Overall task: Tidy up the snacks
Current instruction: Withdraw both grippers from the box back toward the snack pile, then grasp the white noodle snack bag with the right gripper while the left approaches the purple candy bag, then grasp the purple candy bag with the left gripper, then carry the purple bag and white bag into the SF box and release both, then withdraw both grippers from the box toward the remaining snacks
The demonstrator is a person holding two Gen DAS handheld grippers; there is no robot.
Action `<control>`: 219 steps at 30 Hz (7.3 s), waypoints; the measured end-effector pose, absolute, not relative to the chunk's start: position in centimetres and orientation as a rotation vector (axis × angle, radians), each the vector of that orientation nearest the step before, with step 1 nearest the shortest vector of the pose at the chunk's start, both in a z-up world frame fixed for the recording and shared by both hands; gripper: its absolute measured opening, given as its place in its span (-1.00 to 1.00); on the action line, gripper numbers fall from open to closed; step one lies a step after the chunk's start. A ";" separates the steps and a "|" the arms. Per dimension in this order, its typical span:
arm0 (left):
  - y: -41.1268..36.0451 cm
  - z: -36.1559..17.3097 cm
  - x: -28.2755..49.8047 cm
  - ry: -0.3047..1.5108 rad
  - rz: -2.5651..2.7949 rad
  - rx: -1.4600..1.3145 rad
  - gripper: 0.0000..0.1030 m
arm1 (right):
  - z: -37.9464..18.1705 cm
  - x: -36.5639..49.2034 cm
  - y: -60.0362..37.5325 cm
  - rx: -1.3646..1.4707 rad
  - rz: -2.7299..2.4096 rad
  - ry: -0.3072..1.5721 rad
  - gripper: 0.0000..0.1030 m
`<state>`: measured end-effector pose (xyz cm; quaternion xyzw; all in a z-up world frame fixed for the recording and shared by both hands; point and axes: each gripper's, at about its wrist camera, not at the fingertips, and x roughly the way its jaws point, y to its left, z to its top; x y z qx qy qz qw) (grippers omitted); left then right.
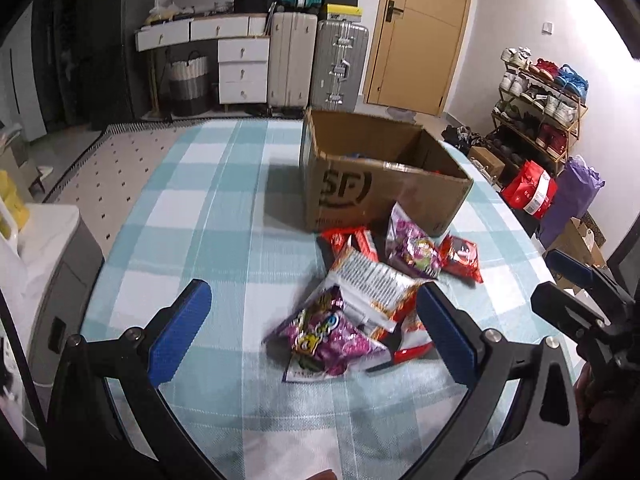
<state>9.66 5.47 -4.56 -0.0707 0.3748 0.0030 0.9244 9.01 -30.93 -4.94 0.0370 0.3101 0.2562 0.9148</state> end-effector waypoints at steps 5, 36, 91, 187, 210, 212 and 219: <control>5.6 -6.4 10.0 0.781 -0.008 -0.123 0.97 | -6.8 9.6 -30.5 0.078 0.537 0.688 0.92; 10.1 -13.3 13.6 0.907 -0.024 -0.281 0.97 | -16.5 16.4 -26.6 0.160 0.667 0.938 0.10; 6.8 -15.6 14.6 0.989 -0.158 -0.339 0.03 | -14.6 12.7 -34.6 0.263 0.597 0.821 -0.02; 4.3 -1.5 37.9 0.847 -0.289 -0.140 -0.11 | -3.2 32.3 -27.3 0.096 0.626 0.674 -0.01; 4.9 -0.3 34.5 0.825 -0.225 -0.135 0.54 | -2.0 30.4 -30.9 0.013 0.524 0.577 0.70; 5.0 0.0 33.5 0.819 -0.220 -0.136 0.54 | -1.3 29.4 -31.3 0.017 0.524 0.563 0.70; 4.8 0.7 29.6 0.815 -0.198 -0.132 0.57 | 0.6 24.7 -31.6 0.016 0.525 0.530 0.82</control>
